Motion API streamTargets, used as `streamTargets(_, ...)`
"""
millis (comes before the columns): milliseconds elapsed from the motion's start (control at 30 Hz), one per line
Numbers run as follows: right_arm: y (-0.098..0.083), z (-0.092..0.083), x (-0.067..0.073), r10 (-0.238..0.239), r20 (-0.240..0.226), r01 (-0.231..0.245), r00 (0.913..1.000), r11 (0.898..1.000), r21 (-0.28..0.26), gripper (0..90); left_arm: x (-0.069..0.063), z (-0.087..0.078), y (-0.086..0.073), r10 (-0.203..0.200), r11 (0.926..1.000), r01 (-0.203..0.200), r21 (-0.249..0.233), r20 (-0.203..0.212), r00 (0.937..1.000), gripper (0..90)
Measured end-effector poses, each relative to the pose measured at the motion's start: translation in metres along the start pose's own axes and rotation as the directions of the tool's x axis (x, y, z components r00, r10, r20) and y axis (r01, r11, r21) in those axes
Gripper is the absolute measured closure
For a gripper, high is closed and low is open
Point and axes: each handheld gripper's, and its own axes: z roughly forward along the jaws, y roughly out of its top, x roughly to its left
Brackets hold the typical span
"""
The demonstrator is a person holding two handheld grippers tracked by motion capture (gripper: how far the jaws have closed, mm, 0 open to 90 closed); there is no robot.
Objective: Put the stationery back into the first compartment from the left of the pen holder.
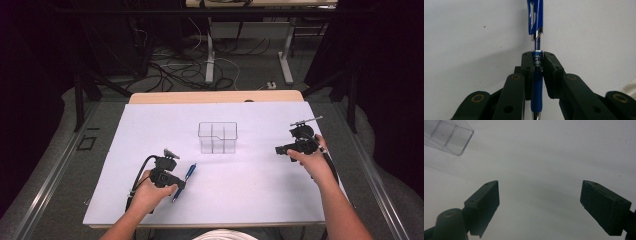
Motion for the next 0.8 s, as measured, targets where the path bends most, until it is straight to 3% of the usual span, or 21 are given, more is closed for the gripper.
streamTargets(200, 0.0, 0.0, 0.0, 0.0, -0.001, 0.0, 1.0, 1.0, 0.003, 15.2, 0.001, -0.003, 0.0, -0.011, 0.9999, 0.011, -0.007, 0.001, 0.9999, 79.5)
streamTargets(400, 0.0, 0.0, 0.0, -0.002, 0.0, 0.002, 1.0, 1.0, 0.002, 15.2, 0.001, -0.006, 0.001, 0.01, 0.9996, -0.011, -0.027, -0.016, 0.9998, 79.5)
streamTargets(600, 0.0, 0.0, 0.0, -0.001, 0.0, 0.001, 1.0, 1.0, -0.001, 15.2, -0.004, -0.011, 0.0, 0.056, 0.9952, -0.059, -0.078, -0.047, 0.9973, 79.5)
streamTargets(800, 0.0, 0.0, 0.0, -0.002, -0.002, 0.002, 1.0, 1.0, 0.002, 15.2, -0.009, -0.016, -0.001, 0.112, 0.9828, -0.123, -0.138, -0.085, 0.9901, 79.5)
